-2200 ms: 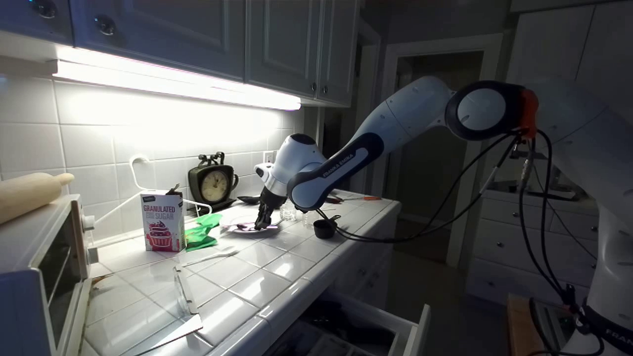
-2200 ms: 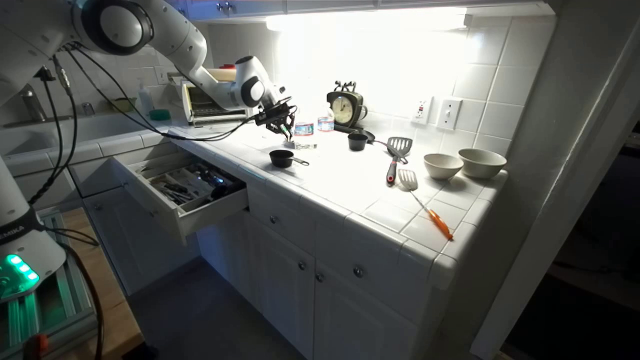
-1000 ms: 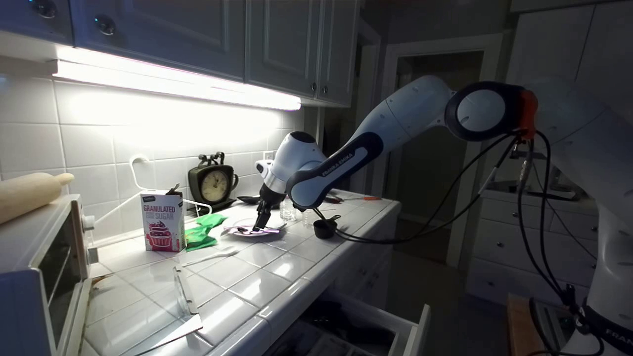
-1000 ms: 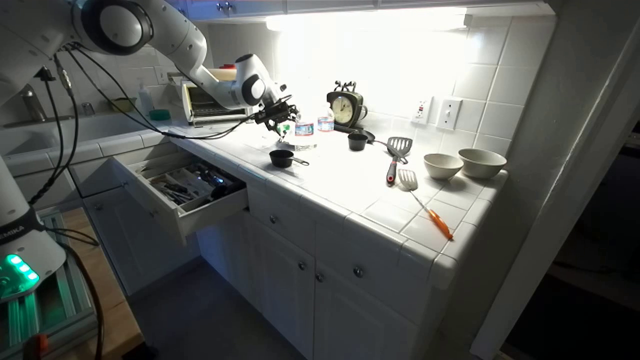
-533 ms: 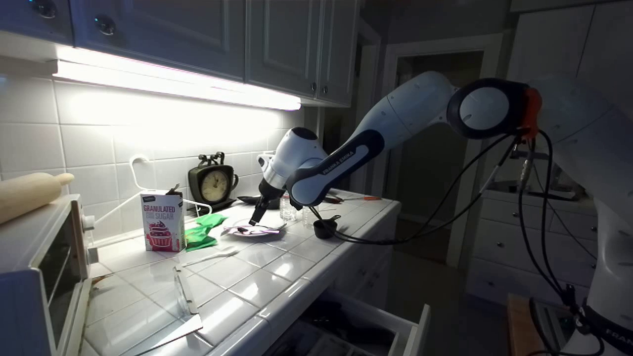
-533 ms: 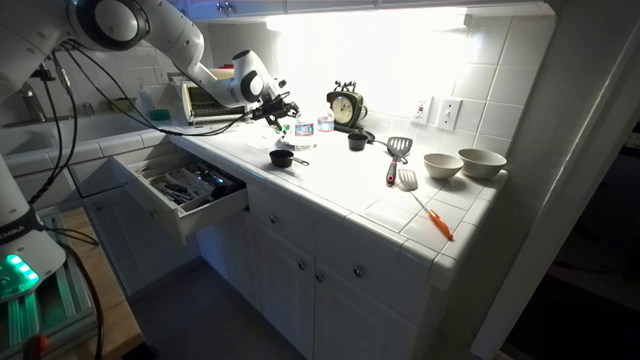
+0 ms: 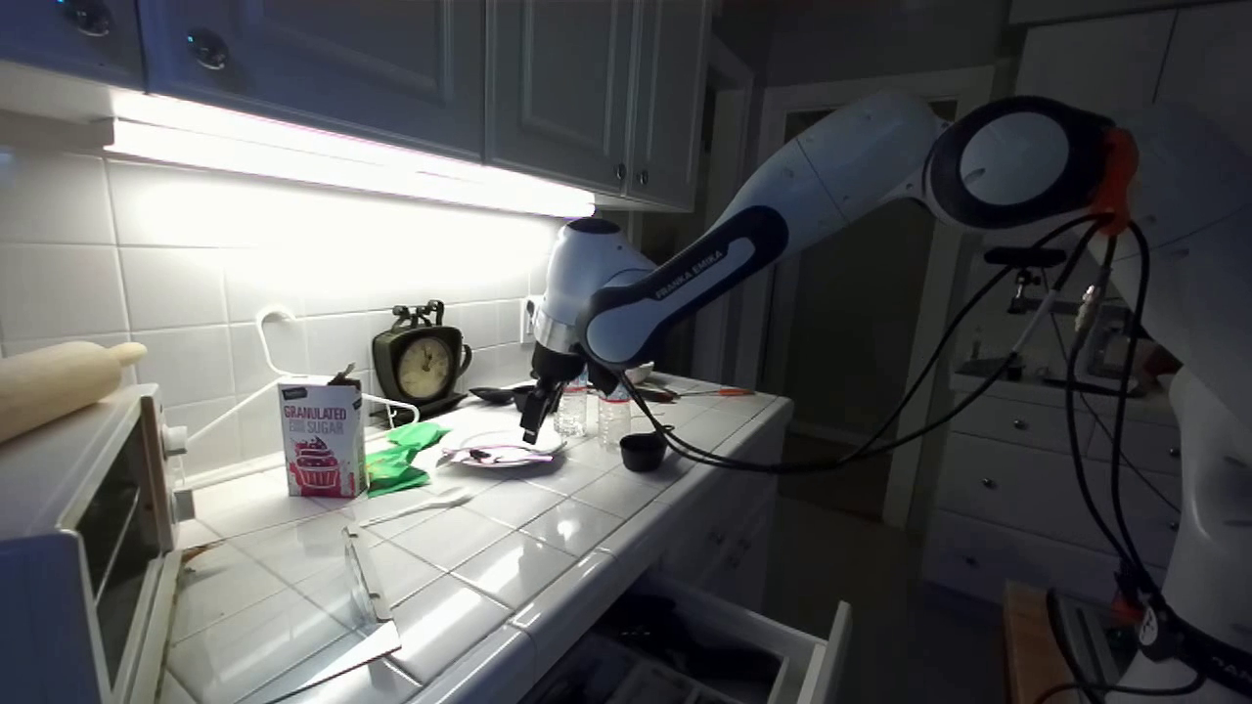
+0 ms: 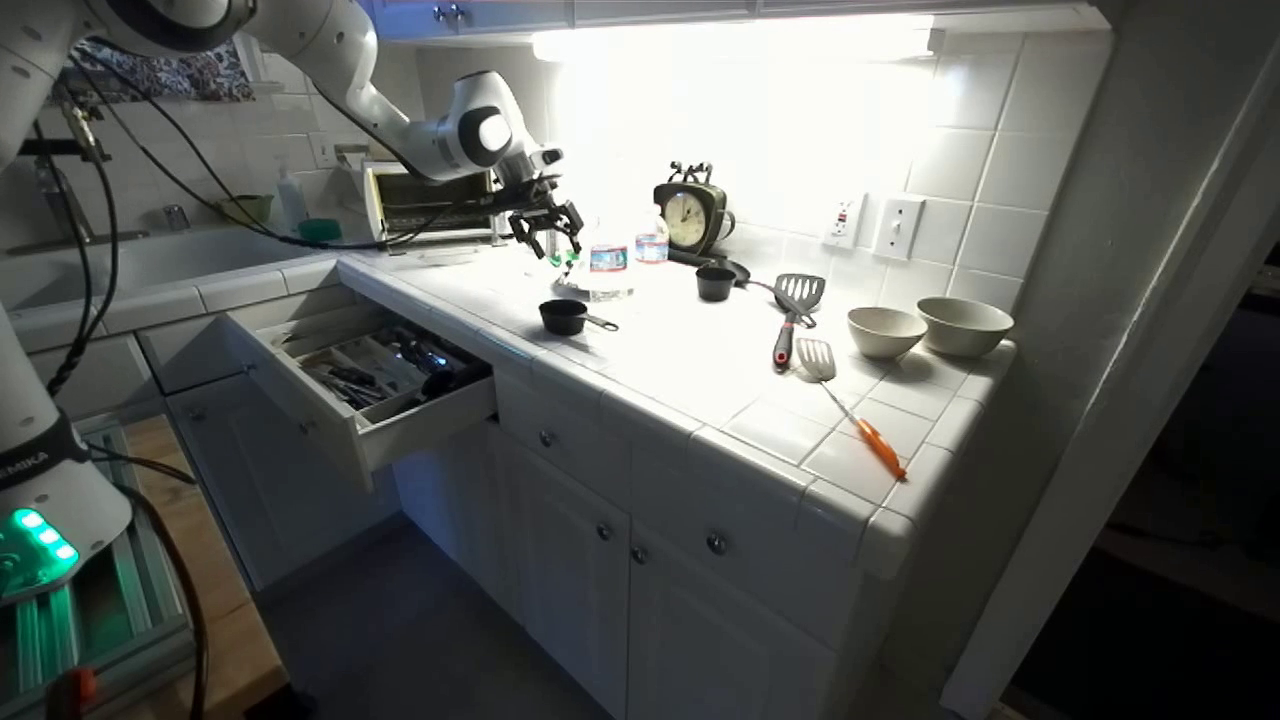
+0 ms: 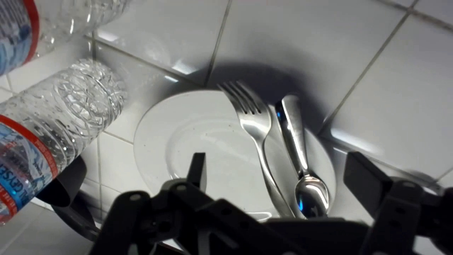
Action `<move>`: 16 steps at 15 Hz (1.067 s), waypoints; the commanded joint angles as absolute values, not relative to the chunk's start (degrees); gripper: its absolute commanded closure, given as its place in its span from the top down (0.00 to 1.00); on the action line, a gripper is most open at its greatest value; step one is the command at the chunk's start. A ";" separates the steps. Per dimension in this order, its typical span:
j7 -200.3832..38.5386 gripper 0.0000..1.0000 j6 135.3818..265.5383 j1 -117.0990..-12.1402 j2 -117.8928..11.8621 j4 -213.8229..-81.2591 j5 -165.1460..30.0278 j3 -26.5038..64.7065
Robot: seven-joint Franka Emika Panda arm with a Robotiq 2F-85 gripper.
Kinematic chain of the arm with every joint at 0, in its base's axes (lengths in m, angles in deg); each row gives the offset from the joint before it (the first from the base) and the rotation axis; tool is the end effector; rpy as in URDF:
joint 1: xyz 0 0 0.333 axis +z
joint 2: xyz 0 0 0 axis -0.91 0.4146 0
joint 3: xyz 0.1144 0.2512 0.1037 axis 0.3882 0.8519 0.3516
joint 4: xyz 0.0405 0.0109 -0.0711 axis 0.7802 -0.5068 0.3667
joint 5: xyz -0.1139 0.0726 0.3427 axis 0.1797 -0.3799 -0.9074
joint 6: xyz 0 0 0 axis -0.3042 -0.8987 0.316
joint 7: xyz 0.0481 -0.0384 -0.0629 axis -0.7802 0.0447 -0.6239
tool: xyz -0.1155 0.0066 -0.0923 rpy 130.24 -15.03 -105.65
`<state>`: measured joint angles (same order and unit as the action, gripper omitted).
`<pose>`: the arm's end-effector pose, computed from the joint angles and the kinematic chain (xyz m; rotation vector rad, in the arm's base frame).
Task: Pick up the spoon and put it on the plate
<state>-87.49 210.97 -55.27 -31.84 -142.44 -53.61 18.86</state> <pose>0.7162 0.0803 0.2711 2.8085 0.5336 0.5164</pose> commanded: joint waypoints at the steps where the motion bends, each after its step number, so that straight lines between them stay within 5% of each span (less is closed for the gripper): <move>1: -85.20 1.00 204.95 -56.84 -38.49 -148.75 -58.65 22.34; 16: -65.65 1.00 206.42 -55.67 -48.04 -160.57 -63.57 22.63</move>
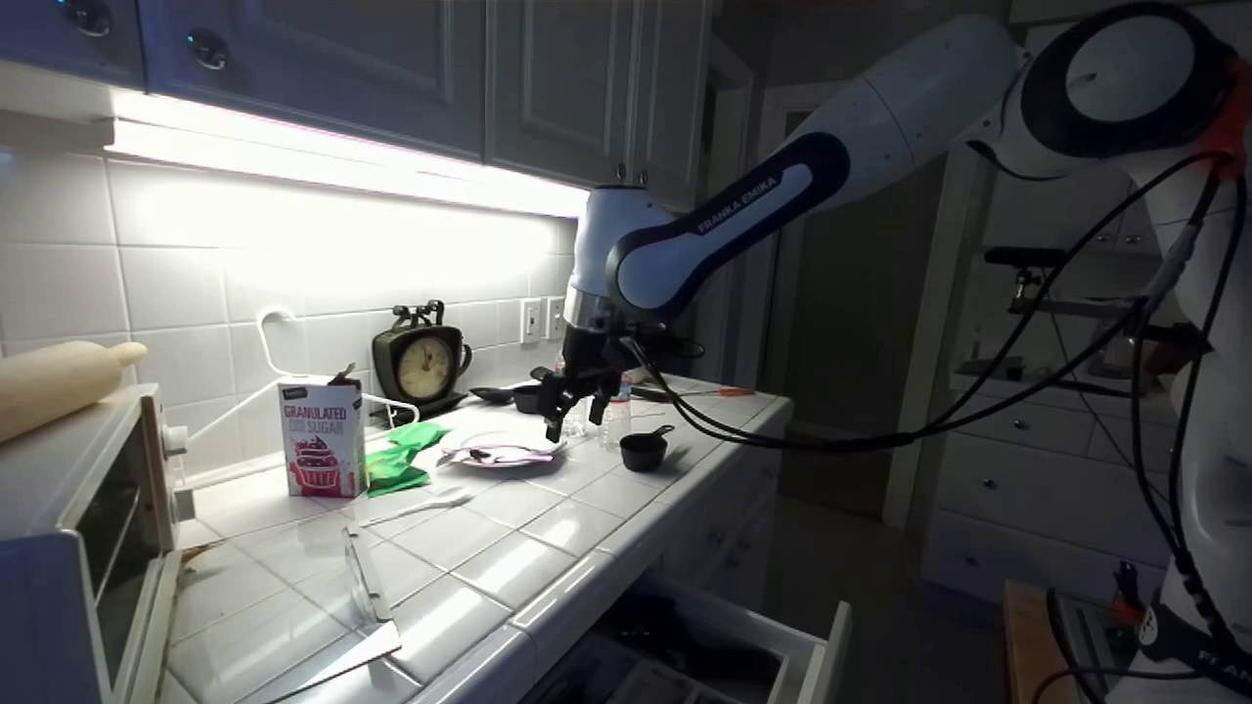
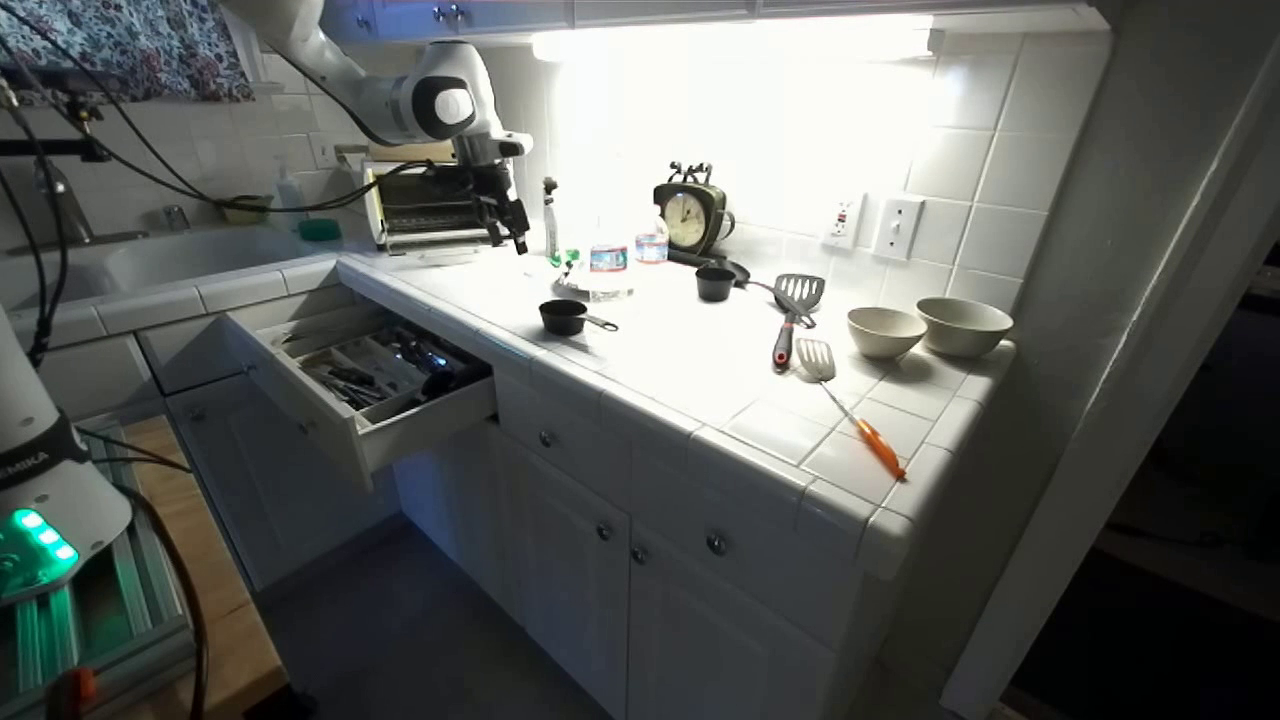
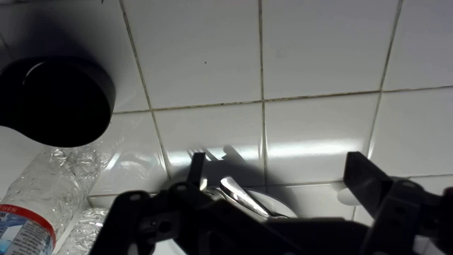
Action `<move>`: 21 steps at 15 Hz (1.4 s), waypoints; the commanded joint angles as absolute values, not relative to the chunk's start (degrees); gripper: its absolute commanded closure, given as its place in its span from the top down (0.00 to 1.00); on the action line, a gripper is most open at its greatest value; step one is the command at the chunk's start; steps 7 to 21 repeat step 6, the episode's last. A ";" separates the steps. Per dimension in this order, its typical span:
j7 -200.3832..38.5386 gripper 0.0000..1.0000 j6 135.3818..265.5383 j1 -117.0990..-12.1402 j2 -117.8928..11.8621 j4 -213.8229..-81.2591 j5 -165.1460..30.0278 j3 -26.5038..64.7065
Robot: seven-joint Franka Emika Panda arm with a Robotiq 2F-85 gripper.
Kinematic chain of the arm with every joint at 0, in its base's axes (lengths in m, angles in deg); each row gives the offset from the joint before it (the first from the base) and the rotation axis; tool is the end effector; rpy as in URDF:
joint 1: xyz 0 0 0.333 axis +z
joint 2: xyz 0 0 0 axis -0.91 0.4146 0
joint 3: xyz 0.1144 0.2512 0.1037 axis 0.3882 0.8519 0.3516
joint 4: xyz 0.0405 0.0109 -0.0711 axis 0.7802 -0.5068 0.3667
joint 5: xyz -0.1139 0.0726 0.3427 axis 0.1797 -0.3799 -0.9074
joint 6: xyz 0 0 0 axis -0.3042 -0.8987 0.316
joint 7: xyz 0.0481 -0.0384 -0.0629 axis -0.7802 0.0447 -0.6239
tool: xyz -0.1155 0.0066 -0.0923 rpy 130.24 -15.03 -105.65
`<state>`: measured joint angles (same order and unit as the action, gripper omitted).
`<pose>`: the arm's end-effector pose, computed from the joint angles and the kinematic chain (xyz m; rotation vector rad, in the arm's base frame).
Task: Pick up the spoon and put it on the plate
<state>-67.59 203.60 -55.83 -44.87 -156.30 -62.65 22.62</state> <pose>0.6461 0.1006 0.2975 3.0670 -0.0907 0.3497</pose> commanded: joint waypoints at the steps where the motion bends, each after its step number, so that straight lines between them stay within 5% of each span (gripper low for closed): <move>1: -65.63 1.00 207.19 -55.75 -48.47 -161.20 -63.60 22.71; 21: -66.87 1.00 206.88 -55.79 -46.56 -158.96 -62.76 22.50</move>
